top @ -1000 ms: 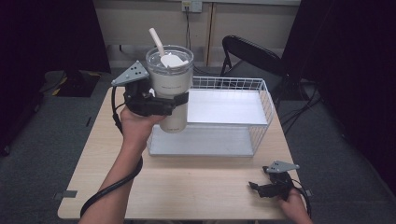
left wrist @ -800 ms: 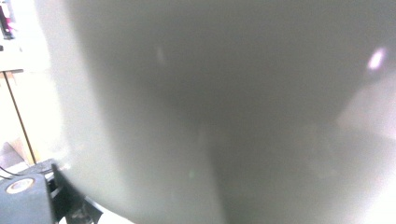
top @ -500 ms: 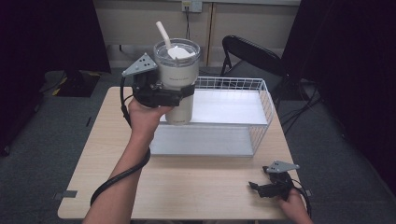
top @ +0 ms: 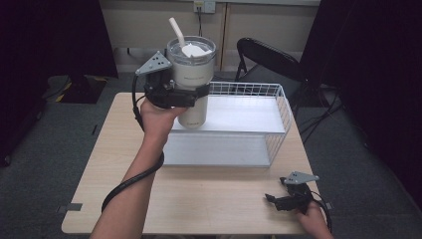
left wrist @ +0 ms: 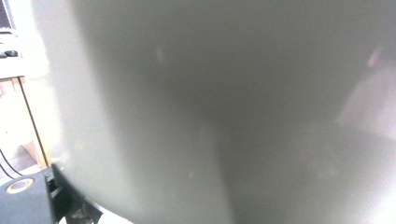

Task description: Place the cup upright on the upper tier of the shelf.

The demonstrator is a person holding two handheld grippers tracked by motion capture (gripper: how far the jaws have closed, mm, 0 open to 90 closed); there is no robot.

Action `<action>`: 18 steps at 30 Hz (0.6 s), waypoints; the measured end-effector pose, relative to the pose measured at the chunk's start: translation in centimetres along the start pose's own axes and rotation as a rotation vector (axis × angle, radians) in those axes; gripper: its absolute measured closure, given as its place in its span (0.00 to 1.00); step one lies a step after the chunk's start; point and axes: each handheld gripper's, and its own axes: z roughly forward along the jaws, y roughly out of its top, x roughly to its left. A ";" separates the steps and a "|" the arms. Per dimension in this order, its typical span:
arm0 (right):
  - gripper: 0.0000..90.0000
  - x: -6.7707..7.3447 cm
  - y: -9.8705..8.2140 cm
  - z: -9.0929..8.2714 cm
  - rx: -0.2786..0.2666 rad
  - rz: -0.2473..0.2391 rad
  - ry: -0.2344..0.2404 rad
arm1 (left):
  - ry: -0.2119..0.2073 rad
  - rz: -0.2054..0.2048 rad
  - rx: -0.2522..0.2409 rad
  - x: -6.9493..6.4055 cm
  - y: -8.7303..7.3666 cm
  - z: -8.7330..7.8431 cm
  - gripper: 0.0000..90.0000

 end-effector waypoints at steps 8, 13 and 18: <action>0.12 0.0 0.0 0.0 0.000 -0.001 0.000 | 0.025 0.008 0.003 0.5 0.1 0.6 0.09; 0.12 0.0 0.0 0.0 0.000 0.000 0.000 | 0.036 0.000 0.002 0.8 0.1 1.0 0.09; 0.12 0.0 0.0 0.0 0.000 0.000 0.000 | 0.044 0.002 0.007 1.1 0.0 1.5 0.09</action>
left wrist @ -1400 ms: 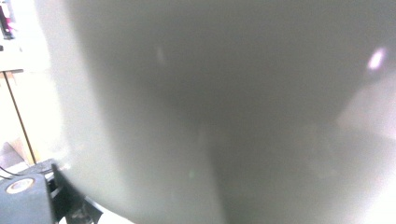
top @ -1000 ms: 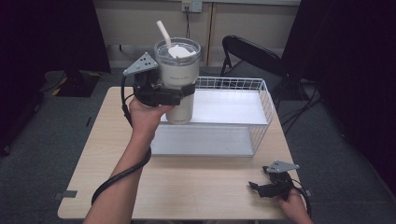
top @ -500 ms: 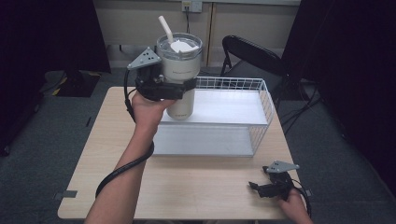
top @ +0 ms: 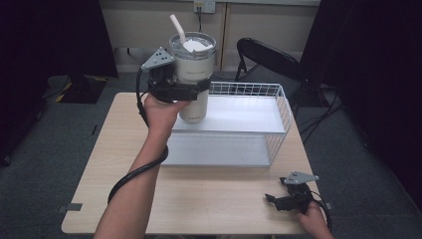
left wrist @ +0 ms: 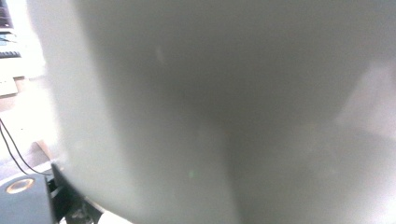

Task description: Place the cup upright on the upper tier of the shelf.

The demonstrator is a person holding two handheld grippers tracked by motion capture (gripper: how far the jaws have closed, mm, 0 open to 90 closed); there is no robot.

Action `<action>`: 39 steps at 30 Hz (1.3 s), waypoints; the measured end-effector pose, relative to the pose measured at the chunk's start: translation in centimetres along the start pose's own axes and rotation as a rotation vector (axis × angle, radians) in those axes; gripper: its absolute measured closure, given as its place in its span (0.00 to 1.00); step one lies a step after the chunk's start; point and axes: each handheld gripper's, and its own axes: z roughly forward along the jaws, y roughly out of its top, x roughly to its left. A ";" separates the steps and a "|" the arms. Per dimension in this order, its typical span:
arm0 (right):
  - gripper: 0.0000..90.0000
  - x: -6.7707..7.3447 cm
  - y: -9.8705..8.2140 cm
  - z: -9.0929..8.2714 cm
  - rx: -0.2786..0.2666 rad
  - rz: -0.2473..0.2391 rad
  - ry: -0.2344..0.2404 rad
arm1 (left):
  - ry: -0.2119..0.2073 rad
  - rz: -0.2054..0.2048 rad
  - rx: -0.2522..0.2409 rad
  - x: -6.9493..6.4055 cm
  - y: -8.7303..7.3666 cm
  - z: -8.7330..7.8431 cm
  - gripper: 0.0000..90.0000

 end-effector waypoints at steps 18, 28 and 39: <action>0.12 0.0 0.0 0.0 0.000 0.001 0.001 | 0.018 -0.001 0.012 0.6 -0.9 1.9 0.09; 0.12 0.0 0.0 0.0 0.000 0.001 0.001 | 0.043 -0.002 0.009 1.1 -1.4 2.8 0.09; 0.12 0.0 0.0 0.0 0.000 0.001 0.001 | 0.050 0.010 0.007 1.2 -1.7 3.4 0.09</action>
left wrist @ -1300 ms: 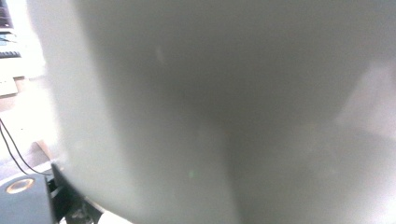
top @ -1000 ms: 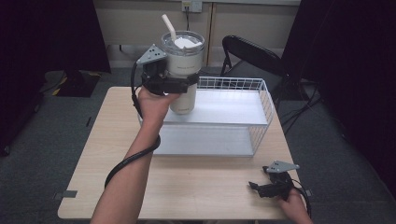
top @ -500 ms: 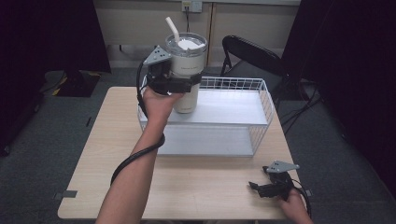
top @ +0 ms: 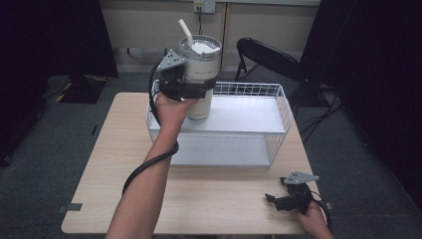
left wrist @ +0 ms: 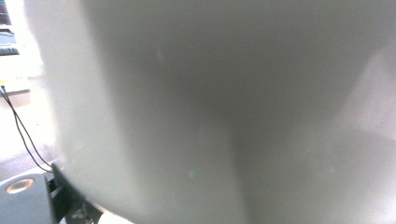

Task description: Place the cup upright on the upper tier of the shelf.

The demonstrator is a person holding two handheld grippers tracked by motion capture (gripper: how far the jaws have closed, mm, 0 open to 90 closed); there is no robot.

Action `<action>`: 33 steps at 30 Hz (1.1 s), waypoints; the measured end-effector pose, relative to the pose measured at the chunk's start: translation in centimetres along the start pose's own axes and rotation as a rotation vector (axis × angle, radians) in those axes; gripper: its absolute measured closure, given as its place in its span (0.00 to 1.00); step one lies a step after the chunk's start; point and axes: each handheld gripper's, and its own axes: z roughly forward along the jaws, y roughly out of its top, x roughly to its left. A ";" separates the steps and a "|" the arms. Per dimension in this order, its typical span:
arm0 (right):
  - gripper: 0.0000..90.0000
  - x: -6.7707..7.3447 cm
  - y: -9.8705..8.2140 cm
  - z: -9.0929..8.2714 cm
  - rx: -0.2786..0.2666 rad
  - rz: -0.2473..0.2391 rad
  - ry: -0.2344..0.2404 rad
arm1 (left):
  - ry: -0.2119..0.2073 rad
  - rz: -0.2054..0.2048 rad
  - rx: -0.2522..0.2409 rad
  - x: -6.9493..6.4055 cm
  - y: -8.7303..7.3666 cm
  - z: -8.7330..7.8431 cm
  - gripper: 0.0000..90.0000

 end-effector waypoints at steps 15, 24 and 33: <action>0.12 0.0 0.0 0.0 0.000 0.000 0.000 | 0.009 -0.002 0.002 0.0 -0.2 0.7 0.09; 0.12 0.0 0.0 0.0 0.000 0.000 -0.001 | 0.019 -0.008 0.000 0.0 -0.8 1.2 0.09; 0.12 0.0 0.0 0.0 -0.001 -0.001 -0.001 | 0.025 -0.012 -0.004 0.1 -0.8 1.6 0.08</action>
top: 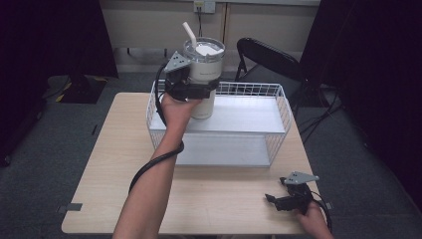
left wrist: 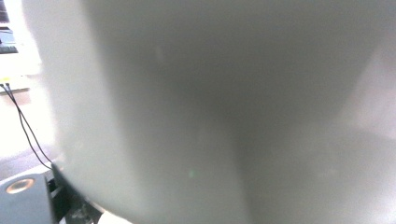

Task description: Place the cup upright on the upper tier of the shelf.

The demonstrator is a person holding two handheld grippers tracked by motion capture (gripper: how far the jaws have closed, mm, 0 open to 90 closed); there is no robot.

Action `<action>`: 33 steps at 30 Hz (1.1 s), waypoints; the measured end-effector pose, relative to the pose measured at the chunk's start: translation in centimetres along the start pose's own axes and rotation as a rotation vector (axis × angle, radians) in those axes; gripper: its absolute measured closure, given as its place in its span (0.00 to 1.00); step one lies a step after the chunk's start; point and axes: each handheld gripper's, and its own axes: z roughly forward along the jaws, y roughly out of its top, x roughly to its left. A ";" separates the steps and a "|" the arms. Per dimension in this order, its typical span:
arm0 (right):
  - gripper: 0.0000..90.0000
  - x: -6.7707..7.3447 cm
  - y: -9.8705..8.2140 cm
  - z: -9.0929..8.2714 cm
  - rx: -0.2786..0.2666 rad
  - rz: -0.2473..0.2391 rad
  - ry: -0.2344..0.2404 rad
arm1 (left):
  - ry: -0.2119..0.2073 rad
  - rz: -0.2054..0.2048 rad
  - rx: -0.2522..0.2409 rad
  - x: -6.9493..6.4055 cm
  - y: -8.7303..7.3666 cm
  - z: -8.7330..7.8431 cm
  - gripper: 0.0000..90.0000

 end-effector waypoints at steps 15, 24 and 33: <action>0.12 0.0 0.0 0.0 0.000 0.000 0.000 | 0.003 0.016 -0.023 0.0 -0.6 0.0 0.08; 0.12 0.0 0.0 0.0 0.000 -0.001 -0.002 | -0.010 0.021 -0.035 0.0 -0.9 -0.6 0.08; 0.12 0.0 0.0 0.0 0.000 -0.001 -0.001 | -0.002 0.019 -0.039 -0.1 -1.1 -0.6 0.08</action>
